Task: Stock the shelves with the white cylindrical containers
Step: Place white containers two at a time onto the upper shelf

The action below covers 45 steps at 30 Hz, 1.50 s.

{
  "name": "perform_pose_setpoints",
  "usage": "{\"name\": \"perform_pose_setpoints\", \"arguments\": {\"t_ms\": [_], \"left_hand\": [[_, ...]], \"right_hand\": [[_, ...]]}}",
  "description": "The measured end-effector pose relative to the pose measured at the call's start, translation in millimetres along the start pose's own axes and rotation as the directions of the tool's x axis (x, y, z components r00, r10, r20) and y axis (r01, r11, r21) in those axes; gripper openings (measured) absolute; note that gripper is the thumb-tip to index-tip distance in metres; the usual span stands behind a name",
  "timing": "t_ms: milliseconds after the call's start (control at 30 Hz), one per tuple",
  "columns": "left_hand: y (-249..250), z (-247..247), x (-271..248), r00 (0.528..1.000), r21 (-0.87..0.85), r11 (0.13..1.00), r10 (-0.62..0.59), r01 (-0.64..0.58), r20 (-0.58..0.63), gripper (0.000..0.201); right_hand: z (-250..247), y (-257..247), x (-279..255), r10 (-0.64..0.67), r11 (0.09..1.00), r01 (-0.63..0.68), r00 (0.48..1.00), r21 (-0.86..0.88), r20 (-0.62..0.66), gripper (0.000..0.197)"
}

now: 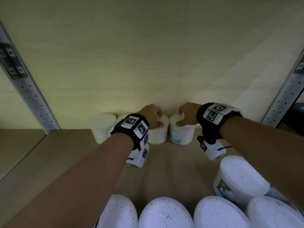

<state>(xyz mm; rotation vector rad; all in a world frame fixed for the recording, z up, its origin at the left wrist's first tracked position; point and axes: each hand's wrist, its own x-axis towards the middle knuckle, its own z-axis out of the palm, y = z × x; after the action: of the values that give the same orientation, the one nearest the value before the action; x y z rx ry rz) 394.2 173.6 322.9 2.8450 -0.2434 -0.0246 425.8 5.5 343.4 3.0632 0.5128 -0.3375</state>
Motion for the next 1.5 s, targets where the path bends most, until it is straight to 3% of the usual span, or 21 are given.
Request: {"name": "perform_pose_setpoints", "arguments": {"t_ms": [367, 467, 533, 667, 1200, 1333, 1500], "left_hand": [[1, 1, 2, 1.000, 0.026, 1.000, -0.004, 0.004, 0.010, 0.046], [0, 1, 2, 1.000, 0.020, 1.000, 0.000, 0.000, 0.007, 0.046], [1, 2, 1, 1.000, 0.019, 1.000, 0.003, -0.003, 0.005, 0.046], [1, 2, 0, 1.000, 0.028, 1.000, 0.006, -0.007, 0.008, 0.046], [1, 2, -2, 1.000, 0.008, 1.000, -0.003, 0.003, 0.002, 0.045], [1, 2, -3, 1.000, -0.013, 1.000, -0.006, 0.006, -0.001, 0.045], [1, 2, -3, 1.000, 0.000, 1.000, 0.003, -0.003, 0.006, 0.045]], "right_hand": [[-12, 5, -14, -0.150, 0.988, 0.149, 0.988, 0.025, 0.028, 0.049], [-14, 5, -14, -0.125, 0.991, 0.127, 0.991, 0.047, -0.046, 0.044], [-13, 4, -12, -0.075, 0.996, 0.078, 0.995, 0.044, -0.065, 0.052], [-4, 3, -6, 0.013, 1.000, -0.013, 1.000, -0.014, 0.025, 0.066], [-7, 4, -8, -0.106, 0.994, 0.105, 0.992, 0.018, 0.064, 0.058], [-9, 2, -3, -0.057, 0.997, 0.058, 0.998, 0.050, -0.016, 0.055], [0, 2, 1, -0.025, 0.999, 0.024, 0.999, 0.023, 0.033, 0.067]]}}
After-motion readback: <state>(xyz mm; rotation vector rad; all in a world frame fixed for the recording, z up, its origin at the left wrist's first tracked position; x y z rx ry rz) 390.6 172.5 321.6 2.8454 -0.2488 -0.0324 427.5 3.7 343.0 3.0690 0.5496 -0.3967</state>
